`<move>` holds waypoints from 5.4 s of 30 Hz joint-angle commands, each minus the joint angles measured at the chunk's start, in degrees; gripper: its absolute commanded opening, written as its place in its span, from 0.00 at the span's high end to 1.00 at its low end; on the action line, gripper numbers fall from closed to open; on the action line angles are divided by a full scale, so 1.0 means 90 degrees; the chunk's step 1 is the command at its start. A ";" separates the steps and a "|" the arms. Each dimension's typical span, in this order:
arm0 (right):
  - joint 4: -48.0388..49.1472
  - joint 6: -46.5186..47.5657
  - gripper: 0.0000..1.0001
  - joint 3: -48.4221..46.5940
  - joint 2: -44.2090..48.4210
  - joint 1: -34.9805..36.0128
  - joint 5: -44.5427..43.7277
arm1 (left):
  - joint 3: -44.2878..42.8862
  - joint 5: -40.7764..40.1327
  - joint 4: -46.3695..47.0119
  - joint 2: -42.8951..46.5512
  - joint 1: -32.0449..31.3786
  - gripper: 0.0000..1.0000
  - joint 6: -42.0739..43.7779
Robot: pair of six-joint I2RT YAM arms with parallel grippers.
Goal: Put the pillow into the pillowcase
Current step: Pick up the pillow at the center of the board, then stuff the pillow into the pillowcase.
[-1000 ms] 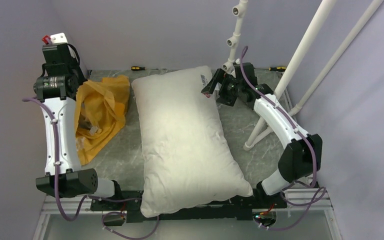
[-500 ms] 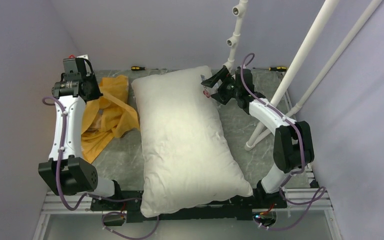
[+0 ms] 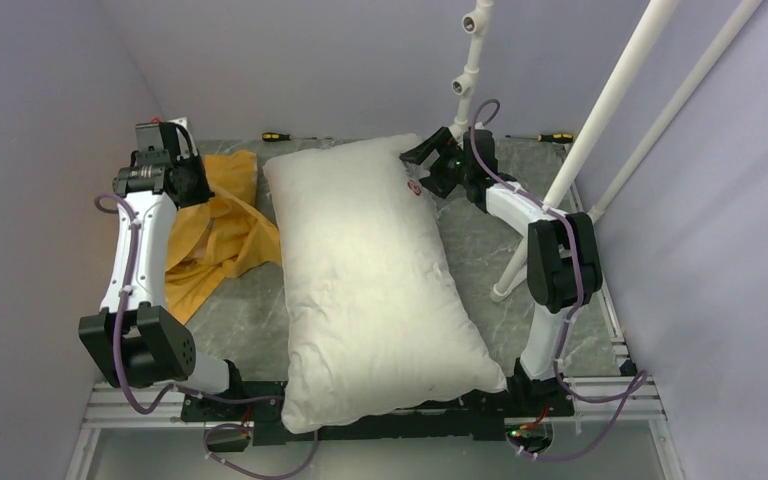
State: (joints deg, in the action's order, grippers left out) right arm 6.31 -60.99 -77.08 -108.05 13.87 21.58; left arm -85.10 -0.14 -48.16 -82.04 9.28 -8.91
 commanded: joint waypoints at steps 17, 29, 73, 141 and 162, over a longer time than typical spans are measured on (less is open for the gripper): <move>0.2096 -0.0480 1.00 -0.0540 -0.0222 0.0773 0.2546 | 0.0098 0.0743 0.0050 0.0303 -0.0181 1.00 -0.0048; -0.0517 0.1745 1.00 -0.0303 0.2748 0.1020 0.2654 | 0.0007 0.0031 -0.0173 0.0962 -0.0181 1.00 0.0010; -0.3091 0.3591 1.00 -0.0526 0.4385 0.1643 0.2616 | -0.2650 0.0631 0.1064 -0.0596 -0.1410 1.00 -0.0246; -0.1526 0.4460 1.00 0.0474 0.4883 0.3169 0.0315 | -0.2042 0.1974 -0.0963 0.0619 -0.2183 1.00 -0.0572; -0.0025 0.4197 1.00 0.0504 0.3672 0.3966 0.0936 | -0.2647 0.4159 -0.0390 0.0743 -0.2184 1.00 -0.2039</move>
State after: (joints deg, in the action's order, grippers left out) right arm 0.47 -22.15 -71.68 -76.03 44.34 24.10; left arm -104.66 34.24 -53.74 -76.03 -10.00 -23.42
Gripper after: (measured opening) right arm 0.034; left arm 0.009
